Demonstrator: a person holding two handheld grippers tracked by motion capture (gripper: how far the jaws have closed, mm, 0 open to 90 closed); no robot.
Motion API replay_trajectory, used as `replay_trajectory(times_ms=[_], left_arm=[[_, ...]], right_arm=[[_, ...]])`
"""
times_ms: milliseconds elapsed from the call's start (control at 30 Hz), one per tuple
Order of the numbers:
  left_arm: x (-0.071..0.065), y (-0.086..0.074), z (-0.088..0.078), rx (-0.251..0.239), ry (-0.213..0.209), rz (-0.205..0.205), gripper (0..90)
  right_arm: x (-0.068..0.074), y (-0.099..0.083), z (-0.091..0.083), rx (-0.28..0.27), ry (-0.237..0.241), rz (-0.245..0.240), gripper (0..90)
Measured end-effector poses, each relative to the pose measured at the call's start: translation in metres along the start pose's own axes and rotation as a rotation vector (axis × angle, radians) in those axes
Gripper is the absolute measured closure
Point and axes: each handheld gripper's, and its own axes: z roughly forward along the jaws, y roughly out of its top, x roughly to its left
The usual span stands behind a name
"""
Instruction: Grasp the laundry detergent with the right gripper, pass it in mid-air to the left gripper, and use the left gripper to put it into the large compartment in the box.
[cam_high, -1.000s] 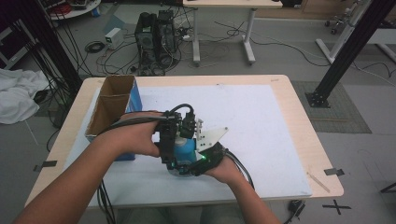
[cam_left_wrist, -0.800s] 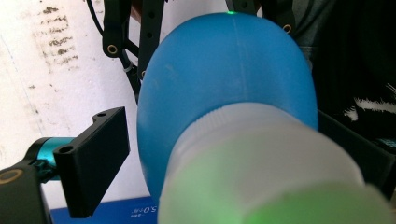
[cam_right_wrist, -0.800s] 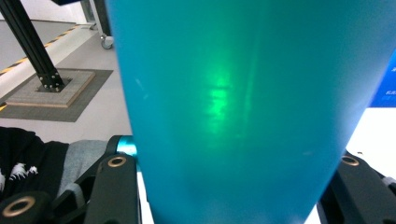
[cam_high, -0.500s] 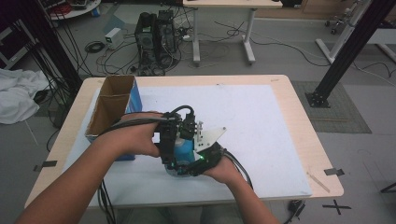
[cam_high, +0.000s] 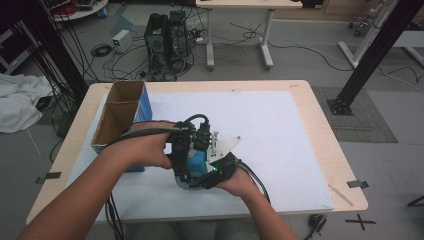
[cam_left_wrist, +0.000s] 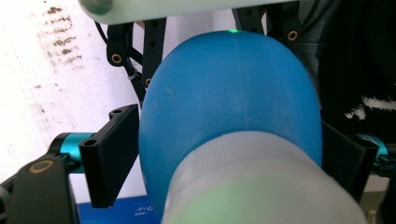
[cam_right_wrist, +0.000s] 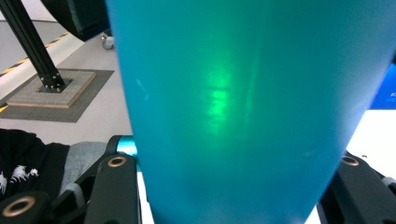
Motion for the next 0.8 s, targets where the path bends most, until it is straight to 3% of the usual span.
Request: replay_trajectory(times_ms=[167, 667, 733, 800], left_arm=[[-0.0004, -0.0005, 0.0016, 0.002, -0.01, -0.01, 19.8], [-0.0001, 0.0006, 0.0006, 0.008, 0.013, -0.001, 25.9], [-0.0012, 0.0007, 0.0001, 0.002, -0.002, -0.011, 27.8], [-0.0015, 0.0013, 0.0001, 0.0, 0.001, -0.007, 27.8]], right_arm=[[-0.0008, -0.0003, 0.0003, 0.002, -0.006, -0.003, 45.1], [-0.0012, -0.0003, 0.0003, -0.006, -0.012, 0.004, 45.1], [-0.0007, -0.0003, 0.0002, -0.006, -0.01, 0.011, 45.1], [-0.0011, -0.0002, 0.0003, -0.003, -0.008, -0.004, 45.1]])
